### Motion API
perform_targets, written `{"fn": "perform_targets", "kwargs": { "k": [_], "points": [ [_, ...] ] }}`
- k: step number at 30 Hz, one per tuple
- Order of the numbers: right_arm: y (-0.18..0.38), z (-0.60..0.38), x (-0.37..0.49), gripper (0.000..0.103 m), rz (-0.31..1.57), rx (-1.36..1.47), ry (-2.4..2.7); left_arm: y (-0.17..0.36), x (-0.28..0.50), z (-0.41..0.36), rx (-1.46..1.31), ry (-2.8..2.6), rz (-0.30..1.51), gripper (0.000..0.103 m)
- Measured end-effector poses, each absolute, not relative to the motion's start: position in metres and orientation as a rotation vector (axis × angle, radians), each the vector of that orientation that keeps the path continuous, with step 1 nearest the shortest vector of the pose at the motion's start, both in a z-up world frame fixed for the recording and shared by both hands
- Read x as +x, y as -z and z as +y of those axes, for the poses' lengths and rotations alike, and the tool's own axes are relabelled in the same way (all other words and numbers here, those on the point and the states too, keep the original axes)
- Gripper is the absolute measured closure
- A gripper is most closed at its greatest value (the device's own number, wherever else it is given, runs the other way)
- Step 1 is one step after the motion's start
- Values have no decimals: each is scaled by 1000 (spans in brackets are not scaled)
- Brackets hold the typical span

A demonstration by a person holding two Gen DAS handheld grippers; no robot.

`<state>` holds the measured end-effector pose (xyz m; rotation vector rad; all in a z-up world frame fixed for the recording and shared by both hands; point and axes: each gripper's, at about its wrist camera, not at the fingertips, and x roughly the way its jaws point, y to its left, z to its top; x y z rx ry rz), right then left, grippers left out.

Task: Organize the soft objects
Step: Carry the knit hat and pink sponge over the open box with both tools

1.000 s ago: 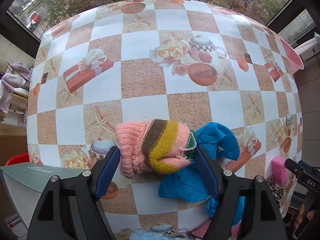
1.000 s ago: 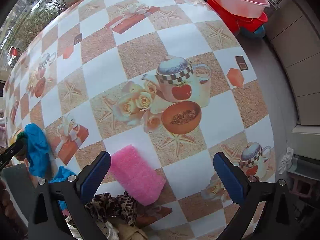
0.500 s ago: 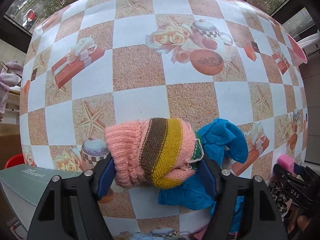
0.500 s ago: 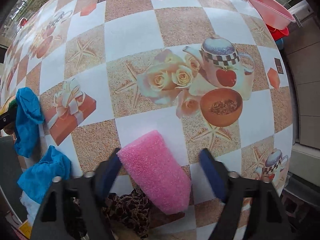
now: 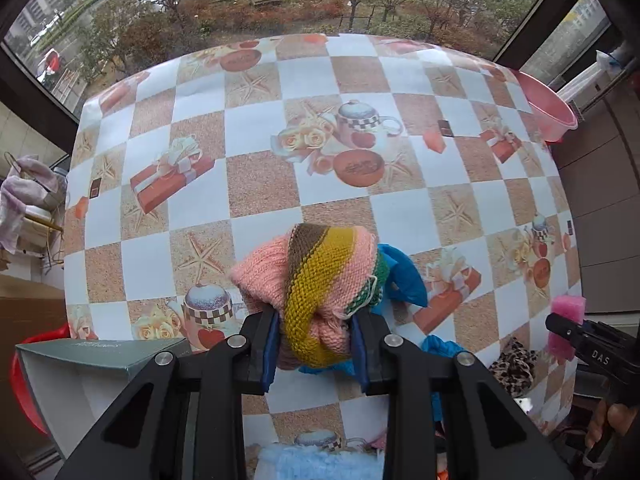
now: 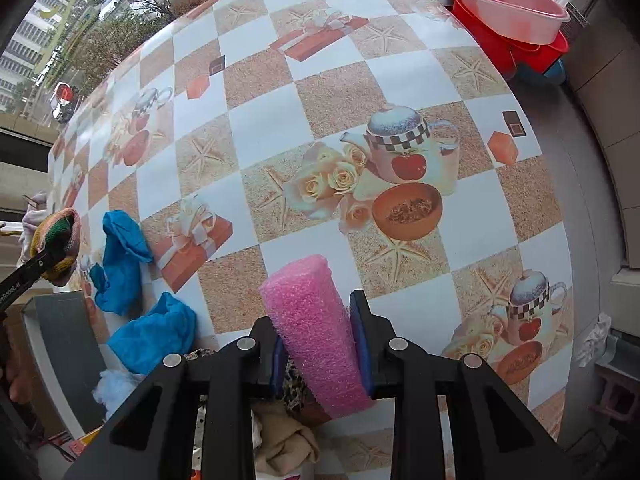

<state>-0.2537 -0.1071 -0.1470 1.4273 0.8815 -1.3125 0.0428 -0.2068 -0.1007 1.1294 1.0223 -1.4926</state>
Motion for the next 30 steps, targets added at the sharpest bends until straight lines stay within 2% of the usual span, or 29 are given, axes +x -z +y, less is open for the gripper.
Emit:
{"fn": "perform_targets", "kwargs": {
  "k": [14,30],
  "points": [
    [106,-54,-292,73,770,1463,1270,35,-54,-101,1202,1712,907,70],
    [118,40,-287,73,777,1539,1161,34,-92,33,1446,1866,794,70]
  ]
}}
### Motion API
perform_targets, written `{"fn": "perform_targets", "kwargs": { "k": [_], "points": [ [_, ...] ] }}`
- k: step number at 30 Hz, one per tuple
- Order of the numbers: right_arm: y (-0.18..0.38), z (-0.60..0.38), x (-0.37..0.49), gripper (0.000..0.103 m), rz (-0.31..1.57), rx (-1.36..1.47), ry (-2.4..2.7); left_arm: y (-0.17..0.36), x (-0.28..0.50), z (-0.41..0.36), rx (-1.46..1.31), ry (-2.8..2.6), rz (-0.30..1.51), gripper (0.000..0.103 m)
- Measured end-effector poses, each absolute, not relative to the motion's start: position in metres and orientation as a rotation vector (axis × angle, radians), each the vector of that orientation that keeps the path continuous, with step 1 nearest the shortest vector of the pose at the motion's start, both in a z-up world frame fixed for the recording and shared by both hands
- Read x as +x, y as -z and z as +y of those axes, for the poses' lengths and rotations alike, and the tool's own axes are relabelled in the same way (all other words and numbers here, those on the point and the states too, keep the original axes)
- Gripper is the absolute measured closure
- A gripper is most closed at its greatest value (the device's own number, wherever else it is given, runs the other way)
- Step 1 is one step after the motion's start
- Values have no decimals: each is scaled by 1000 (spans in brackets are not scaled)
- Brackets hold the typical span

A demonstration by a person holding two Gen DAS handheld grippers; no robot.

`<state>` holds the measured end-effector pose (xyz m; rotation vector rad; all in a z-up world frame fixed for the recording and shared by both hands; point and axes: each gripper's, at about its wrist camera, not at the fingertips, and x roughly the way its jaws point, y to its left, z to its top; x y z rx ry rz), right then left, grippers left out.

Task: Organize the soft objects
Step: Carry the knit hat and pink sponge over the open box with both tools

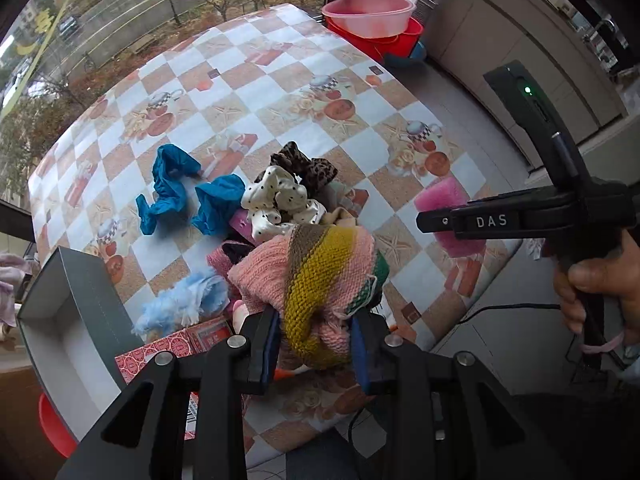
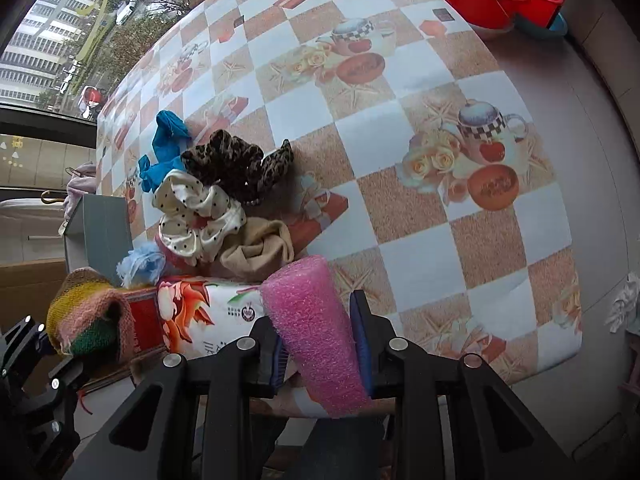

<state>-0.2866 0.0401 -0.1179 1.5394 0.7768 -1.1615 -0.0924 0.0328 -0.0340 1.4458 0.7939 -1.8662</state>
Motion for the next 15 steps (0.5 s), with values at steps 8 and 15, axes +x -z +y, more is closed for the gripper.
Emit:
{"fn": "perform_targets", "kwargs": {
  "k": [8,15],
  "points": [
    [122,84,-238,73,776,1585,1195,36,-57,62,1482,2020,763,70],
    [112,126,-171,73,805,1603,1190,14,5,85,1410,2132,707,70]
  ]
}}
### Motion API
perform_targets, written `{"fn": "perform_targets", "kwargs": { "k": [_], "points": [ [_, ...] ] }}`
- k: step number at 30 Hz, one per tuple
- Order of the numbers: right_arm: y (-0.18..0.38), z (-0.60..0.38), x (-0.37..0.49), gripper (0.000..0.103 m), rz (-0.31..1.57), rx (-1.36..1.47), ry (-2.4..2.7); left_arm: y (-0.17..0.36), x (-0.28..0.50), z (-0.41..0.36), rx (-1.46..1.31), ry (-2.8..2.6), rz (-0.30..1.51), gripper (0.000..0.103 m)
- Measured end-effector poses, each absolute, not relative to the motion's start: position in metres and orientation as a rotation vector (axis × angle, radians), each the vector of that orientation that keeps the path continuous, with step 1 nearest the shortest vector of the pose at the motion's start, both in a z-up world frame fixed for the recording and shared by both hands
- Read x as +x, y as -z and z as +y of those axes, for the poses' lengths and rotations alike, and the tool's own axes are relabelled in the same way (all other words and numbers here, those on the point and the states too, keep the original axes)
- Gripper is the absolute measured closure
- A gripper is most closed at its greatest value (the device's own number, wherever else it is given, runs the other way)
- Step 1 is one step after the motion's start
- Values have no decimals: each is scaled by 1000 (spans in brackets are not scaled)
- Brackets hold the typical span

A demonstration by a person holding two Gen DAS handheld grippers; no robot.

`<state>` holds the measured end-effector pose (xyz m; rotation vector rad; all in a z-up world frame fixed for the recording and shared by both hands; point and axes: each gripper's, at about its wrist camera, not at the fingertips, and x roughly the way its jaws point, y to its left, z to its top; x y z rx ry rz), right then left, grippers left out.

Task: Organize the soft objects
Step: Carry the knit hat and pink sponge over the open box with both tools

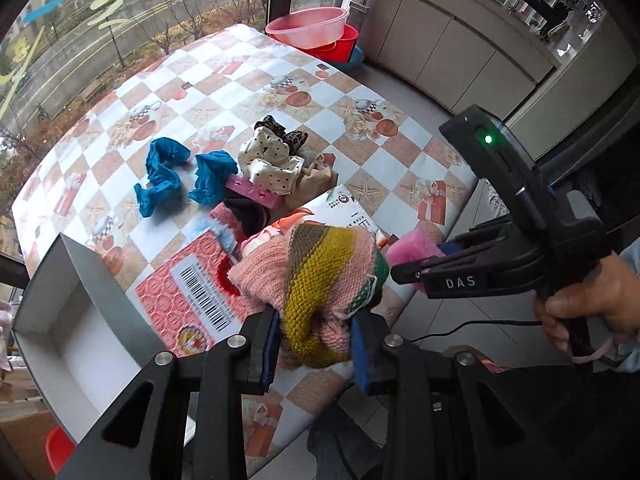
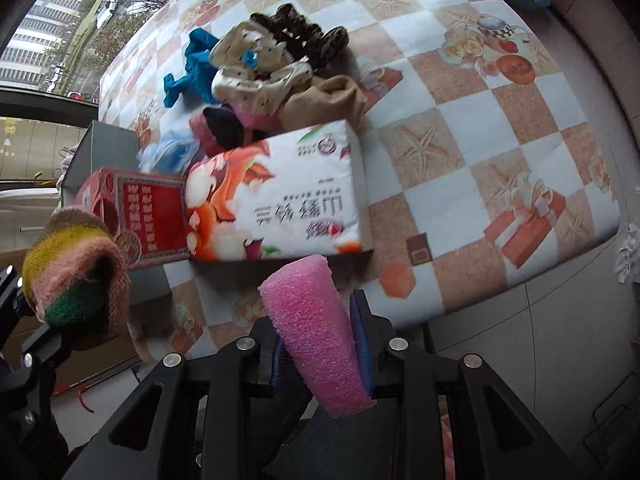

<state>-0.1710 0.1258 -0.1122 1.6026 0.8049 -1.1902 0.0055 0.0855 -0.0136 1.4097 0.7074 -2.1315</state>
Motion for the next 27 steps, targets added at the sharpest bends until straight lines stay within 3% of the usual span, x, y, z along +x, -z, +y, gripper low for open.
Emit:
{"fn": "perform_targets", "kwargs": {
  "k": [14,27],
  "points": [
    [63,113,-35,73,900,1343,987,2,167,68,1119,1859,822,70],
    [45,56,88,73,1022,1133,790,70,264,63,1085,1368,1037,70]
  ]
}}
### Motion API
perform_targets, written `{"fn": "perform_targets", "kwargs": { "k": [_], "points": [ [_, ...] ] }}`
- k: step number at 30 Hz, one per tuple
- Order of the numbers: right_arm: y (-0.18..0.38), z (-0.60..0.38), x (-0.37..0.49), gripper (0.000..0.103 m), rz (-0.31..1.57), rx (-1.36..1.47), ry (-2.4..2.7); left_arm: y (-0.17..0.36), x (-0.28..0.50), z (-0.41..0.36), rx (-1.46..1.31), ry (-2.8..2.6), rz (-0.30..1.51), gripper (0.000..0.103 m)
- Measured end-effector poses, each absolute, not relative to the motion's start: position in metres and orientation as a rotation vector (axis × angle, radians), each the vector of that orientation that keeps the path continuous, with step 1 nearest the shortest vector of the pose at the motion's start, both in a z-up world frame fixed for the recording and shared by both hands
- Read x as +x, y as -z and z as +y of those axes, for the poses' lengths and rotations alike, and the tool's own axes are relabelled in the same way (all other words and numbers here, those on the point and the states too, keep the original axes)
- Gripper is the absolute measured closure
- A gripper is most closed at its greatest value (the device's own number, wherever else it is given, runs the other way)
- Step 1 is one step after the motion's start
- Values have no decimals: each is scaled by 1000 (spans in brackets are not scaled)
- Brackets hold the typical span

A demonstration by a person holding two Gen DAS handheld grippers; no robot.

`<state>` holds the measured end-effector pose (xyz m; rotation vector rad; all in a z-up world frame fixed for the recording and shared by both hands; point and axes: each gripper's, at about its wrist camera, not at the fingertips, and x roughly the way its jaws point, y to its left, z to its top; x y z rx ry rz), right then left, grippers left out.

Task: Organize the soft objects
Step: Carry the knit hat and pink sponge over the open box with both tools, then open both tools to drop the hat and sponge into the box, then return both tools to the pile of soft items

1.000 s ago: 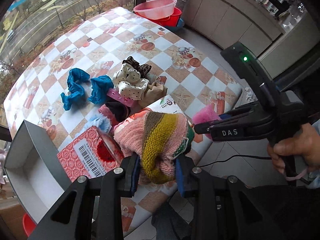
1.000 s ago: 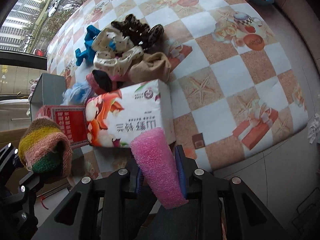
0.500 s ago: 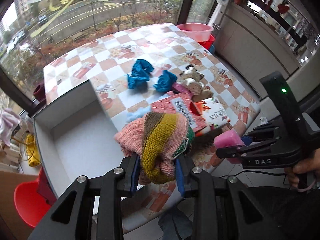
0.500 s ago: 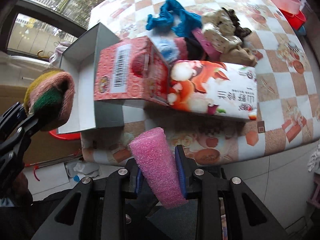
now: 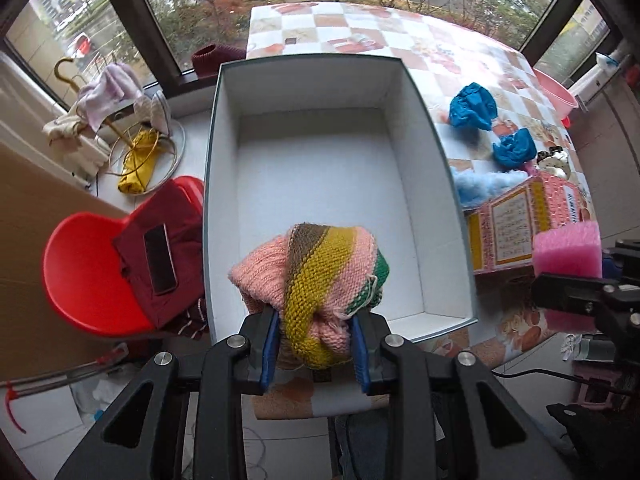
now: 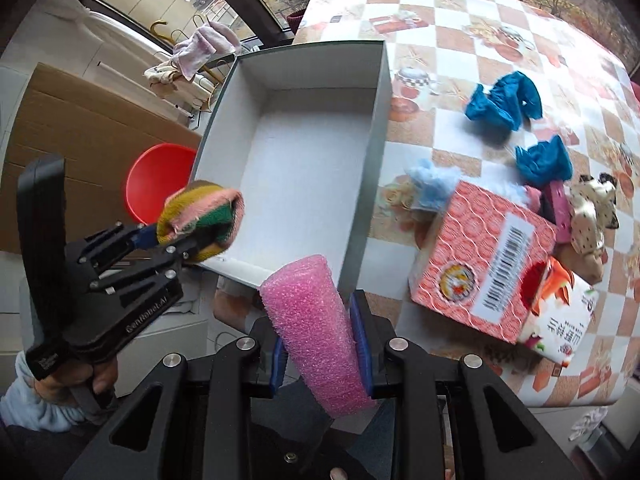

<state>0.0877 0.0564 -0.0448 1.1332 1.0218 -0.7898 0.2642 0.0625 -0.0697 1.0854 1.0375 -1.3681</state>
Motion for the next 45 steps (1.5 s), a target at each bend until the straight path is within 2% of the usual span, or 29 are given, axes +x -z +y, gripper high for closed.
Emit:
{"fn": "perform_targets", "kwargs": {
  "k": [9,33,37,39,40,43,45],
  "points": [
    [55,29,135,73,1052,1110,795,85,276,60,1083,1295,1079,70],
    [74,24,151,73,1141,1097,765,105,275,50,1121,1264,1112,69],
    [74,24,154,73,1140,1090,755,106,277,50,1110,1270,1118,63],
    [74,24,154,73,1134,1093,746,105,278,50,1100,1275,1117,55],
    [74,24,154,69,1129,1095,744,105,278,50,1096,1275,1117,46],
    [71,24,150,23,1116,1098,757,102,279,49,1083,1284,1122,25],
    [67,23,146,21,1097,1098,780,99,279,49,1052,1297,1132,19]
  ]
}}
